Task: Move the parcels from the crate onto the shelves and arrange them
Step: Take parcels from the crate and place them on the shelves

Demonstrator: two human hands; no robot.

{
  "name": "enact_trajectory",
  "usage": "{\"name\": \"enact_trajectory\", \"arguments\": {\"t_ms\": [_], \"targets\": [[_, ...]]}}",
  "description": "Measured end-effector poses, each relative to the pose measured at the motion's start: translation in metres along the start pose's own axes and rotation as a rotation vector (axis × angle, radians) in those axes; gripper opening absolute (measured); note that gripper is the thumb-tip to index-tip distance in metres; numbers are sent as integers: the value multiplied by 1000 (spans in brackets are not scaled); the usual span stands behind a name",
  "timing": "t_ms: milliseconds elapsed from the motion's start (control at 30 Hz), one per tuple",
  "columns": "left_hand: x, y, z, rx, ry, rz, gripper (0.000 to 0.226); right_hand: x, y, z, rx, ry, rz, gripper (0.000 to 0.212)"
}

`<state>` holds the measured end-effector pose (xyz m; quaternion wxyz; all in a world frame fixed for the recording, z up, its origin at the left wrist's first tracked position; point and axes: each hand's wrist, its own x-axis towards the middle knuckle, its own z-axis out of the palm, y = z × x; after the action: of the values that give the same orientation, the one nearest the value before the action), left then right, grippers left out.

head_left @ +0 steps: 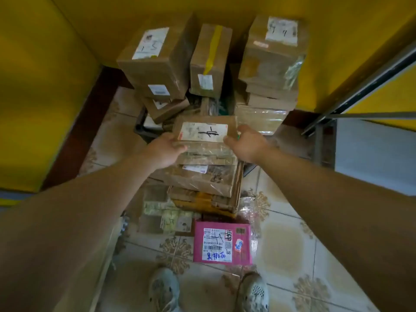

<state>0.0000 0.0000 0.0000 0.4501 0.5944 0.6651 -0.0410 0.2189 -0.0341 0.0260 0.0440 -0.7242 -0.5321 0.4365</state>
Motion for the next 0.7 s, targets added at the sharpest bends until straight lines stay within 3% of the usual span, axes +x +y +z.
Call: {"name": "enact_trajectory", "arguments": {"t_ms": [133,267,400,467,567,633,700], "targets": [[28,-12,21,-365,141,-59,51,30,7,31,113,69,110,59],[29,-24,23,-474,280,-91,48,33,19,42,233,175,102,46],[26,-36,9,-441,221,-11,72,34,20,42,393,219,88,41],[26,-37,3,-519,102,-19,87,36,16,42,435,213,61,39],[24,-42,-1,-634,-59,-157,65,36,12,47,445,269,70,44],[19,-45,0,-632,-104,-187,39,31,11,56,461,345,173,51],[11,-46,10,-581,-177,-213,31,23,8,69,535,307,313,62]]}}
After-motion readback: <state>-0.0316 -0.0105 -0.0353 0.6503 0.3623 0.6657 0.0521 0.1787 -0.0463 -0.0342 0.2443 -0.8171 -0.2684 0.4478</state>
